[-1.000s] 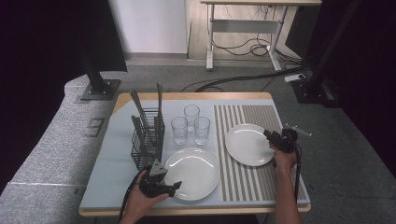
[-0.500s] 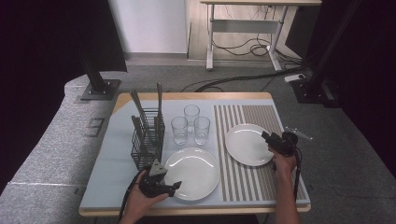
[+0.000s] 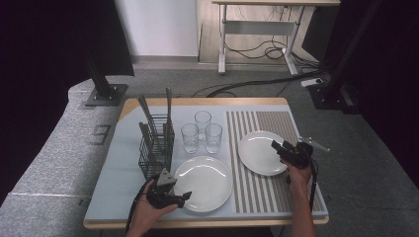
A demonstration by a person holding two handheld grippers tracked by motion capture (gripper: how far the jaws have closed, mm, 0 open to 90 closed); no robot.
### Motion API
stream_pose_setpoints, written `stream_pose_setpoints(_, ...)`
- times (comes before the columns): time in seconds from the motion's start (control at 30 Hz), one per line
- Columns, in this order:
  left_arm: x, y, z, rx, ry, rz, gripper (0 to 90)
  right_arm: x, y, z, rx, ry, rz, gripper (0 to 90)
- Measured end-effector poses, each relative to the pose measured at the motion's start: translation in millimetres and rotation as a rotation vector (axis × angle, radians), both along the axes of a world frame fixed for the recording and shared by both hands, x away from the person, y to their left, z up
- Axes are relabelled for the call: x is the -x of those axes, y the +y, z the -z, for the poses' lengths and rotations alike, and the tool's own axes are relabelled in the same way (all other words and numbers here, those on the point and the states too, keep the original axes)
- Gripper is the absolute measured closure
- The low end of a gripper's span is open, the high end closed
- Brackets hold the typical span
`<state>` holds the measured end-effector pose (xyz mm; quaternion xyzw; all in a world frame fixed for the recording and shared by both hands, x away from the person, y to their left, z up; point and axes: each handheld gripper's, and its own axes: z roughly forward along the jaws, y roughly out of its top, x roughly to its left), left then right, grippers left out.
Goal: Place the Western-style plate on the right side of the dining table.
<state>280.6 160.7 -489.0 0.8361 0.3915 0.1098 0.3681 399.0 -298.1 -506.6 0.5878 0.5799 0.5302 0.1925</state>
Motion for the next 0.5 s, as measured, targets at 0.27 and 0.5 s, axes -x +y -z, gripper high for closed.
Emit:
stream_pose_setpoints(0.27,1.4,2.3,-1.2,0.011,-0.005,-0.001,25.6,7.3,6.3,-1.5,-0.001,0.002,-0.038,33.6)
stream_pose_setpoints(0.5,4.6,4.2,-3.7,0.014,-0.015,-0.003,25.6,9.0,13.7,0.7,-0.011,0.004,-0.070,31.7)
